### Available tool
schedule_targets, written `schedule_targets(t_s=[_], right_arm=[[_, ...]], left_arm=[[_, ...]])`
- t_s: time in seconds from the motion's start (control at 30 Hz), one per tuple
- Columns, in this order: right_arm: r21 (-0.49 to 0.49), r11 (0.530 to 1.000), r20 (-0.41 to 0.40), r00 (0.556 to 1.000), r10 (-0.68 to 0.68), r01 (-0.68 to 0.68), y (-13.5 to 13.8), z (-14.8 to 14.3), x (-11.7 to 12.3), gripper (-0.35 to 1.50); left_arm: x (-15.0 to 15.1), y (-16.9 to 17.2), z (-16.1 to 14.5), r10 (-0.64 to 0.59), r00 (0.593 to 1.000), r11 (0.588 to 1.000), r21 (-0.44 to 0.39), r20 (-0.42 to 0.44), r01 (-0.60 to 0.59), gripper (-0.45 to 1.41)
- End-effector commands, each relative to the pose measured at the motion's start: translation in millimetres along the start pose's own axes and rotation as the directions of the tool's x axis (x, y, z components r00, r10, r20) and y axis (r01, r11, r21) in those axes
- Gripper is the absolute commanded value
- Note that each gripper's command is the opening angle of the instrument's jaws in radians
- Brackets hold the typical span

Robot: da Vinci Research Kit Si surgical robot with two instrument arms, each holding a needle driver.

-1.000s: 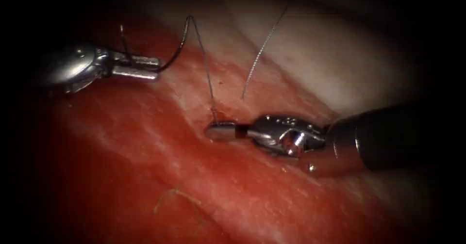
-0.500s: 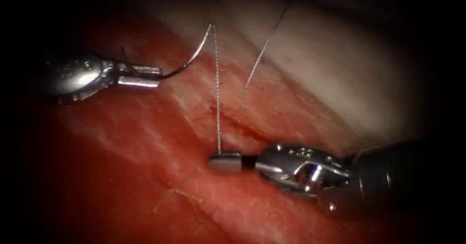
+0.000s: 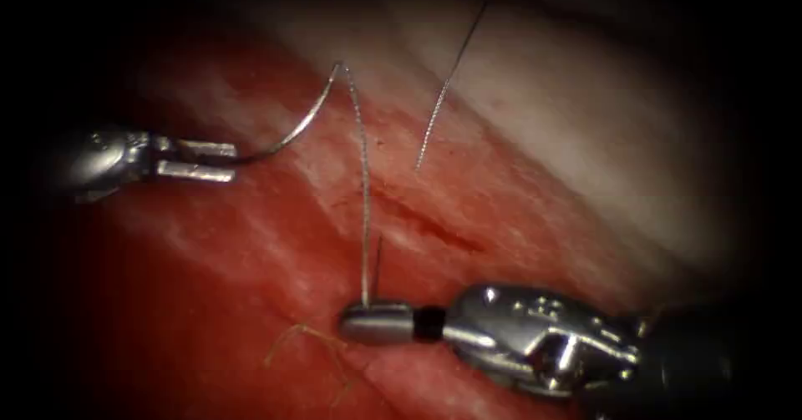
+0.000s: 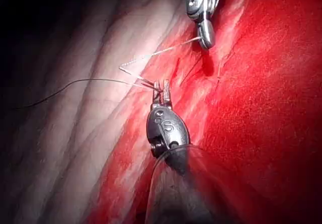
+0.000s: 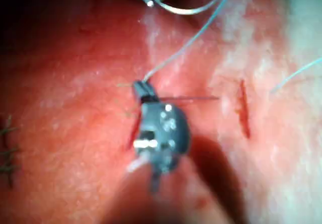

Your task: Wound Closure

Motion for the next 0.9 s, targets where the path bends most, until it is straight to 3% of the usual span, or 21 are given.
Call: schedule_targets(t_s=[0.03,0.07,0.3,0.57,0.8,0.87,0.9], right_arm=[[-0.004,1.000,-0.006,1.000,-0.026,0.026,1.4,0.7,-0.9,0.98],[-0.007,0.999,-0.009,0.999,-0.038,0.038,2.1,0.7,-0.9,1.15],[-0.035,0.990,-0.023,0.990,-0.141,0.140,8.7,0.8,-1.5,1.40],[-0.055,0.989,-0.015,0.990,-0.142,0.141,12.4,2.3,-4.2,1.33],[-0.066,0.989,-0.014,0.991,-0.132,0.130,13.5,4.6,-5.4,1.31],[-0.067,0.990,-0.015,0.992,-0.125,0.124,13.5,4.8,-5.4,1.28],[-0.064,0.992,-0.016,0.994,-0.113,0.111,13.3,4.8,-5.3,1.16]], left_arm=[[-0.9,-0.2,0.7,-0.002,1.000,1.000,0.000,0.000,0.002,-0.45],[-1.1,-0.6,0.7,-0.003,1.000,1.000,0.006,0.003,0.003,-0.45],[-3.5,-4.0,0.7,0.000,0.999,0.998,0.062,0.037,-0.002,-0.45],[-4.8,-5.4,-0.9,-0.006,0.998,0.996,0.087,0.059,0.001,-0.45],[-5.2,-6.0,-1.1,-0.010,0.997,0.995,0.102,0.073,0.002,-0.45],[-5.2,-6.0,-1.2,-0.010,0.997,0.995,0.103,0.074,0.002,-0.45],[-5.2,-6.0,-1.3,-0.010,0.997,0.995,0.104,0.074,0.002,-0.45]])
